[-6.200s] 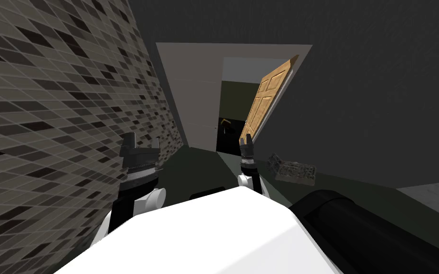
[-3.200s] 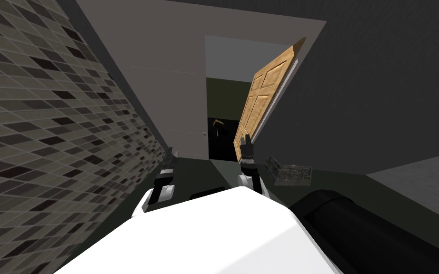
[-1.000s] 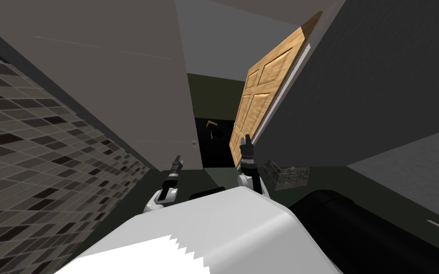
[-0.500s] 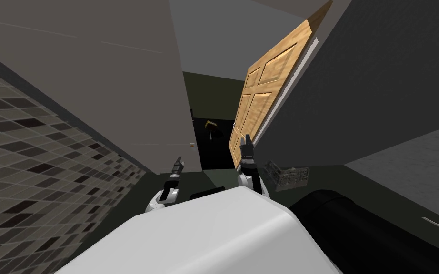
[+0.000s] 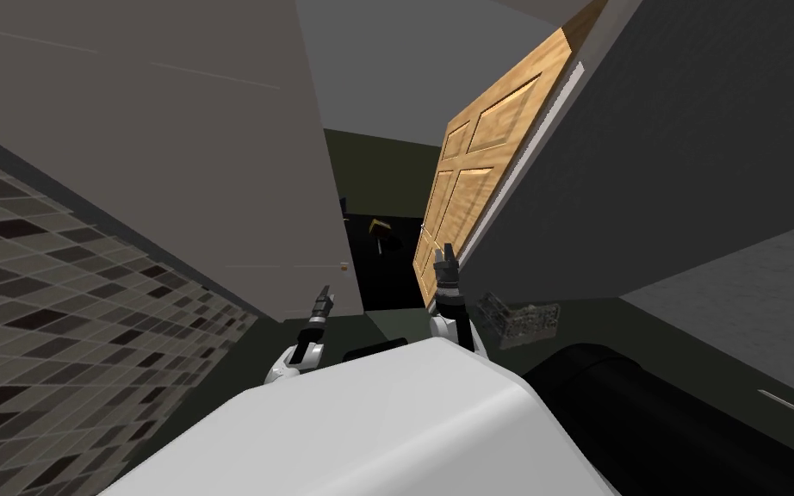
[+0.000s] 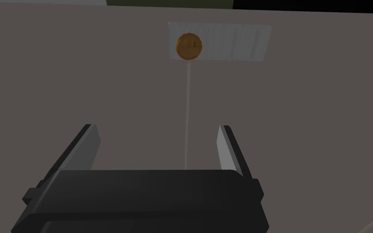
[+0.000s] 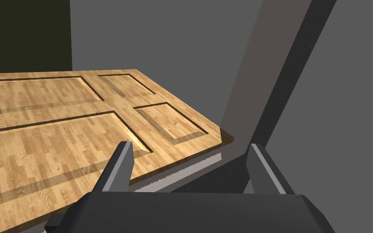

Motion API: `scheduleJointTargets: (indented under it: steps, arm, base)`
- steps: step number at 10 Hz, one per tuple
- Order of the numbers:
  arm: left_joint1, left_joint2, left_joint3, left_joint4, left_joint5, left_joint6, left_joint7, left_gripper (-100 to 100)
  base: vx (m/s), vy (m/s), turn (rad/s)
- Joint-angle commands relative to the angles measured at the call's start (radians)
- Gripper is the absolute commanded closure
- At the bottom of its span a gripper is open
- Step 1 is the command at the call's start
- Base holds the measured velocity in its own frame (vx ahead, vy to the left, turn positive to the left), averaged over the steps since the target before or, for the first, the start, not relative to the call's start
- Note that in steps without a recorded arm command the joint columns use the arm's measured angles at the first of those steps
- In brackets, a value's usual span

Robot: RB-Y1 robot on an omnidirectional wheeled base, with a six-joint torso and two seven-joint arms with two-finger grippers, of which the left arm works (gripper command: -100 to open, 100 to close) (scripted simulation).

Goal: Push the door open

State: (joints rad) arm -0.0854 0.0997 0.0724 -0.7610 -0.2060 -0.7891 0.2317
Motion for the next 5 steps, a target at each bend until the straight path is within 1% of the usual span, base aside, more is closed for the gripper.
scheduleJointTargets:
  steps: [1, 4, 5]
  arm:
    - [-0.011, -0.001, 0.002, 0.031, -0.003, -0.007, 0.003, -100]
    - [-0.028, -0.003, 0.006, 0.079, -0.007, -0.018, 0.005, -100]
    - [-0.029, -0.001, 0.006, 0.076, -0.006, -0.017, 0.005, -100]
  base:
    - [0.087, -0.010, -0.043]
    - [0.082, -0.001, -0.031]
    - [0.037, -0.002, -0.005]
